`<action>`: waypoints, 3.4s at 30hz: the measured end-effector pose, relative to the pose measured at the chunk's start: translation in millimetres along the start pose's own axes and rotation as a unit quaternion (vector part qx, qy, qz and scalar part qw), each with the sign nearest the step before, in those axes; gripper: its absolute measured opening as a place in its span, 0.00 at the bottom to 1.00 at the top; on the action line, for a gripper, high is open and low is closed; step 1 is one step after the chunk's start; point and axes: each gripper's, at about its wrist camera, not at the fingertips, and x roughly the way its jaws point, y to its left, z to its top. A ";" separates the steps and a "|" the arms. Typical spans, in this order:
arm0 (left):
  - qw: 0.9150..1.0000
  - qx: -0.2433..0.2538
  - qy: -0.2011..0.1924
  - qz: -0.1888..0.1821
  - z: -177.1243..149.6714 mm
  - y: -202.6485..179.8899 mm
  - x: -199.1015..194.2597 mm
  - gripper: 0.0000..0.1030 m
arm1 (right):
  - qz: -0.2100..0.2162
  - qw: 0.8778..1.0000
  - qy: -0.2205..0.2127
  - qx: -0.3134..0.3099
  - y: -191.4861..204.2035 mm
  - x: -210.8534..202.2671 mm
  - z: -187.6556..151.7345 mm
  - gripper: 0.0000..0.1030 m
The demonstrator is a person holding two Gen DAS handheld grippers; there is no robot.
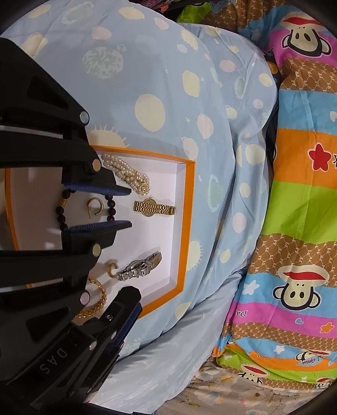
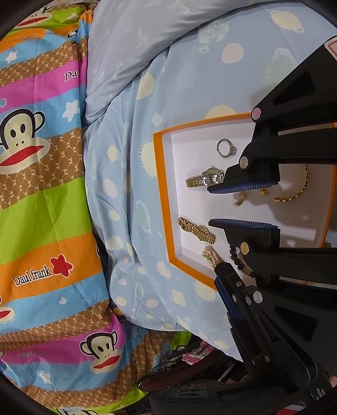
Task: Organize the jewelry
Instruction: 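Open both tools to drop the hoop earrings into the box and withdraw, then grasp the gold pearl-drop earring beside the box with the right tool, then grasp the small gold earring with the left tool while the right tool holds the pearl earring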
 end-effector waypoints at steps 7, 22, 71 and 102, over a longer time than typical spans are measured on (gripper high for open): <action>0.998 -0.027 -0.050 0.012 -0.9 17.5 -28.9 0.37 | -0.006 0.999 -0.029 0.016 -12.7 -27.5 -3.3 0.30; 0.998 -0.021 -0.037 0.039 -76.3 34.5 -81.3 0.42 | -0.031 0.997 -0.006 0.065 -53.1 -94.0 -78.1 0.43; 1.000 -0.011 0.001 0.010 -105.3 12.6 -80.3 0.59 | -0.115 0.991 0.062 0.033 -30.3 -76.8 -104.2 0.08; 0.999 0.012 0.028 -0.014 -109.1 -34.3 -66.4 0.04 | -0.079 0.995 0.039 0.049 -32.8 -102.4 -119.5 0.08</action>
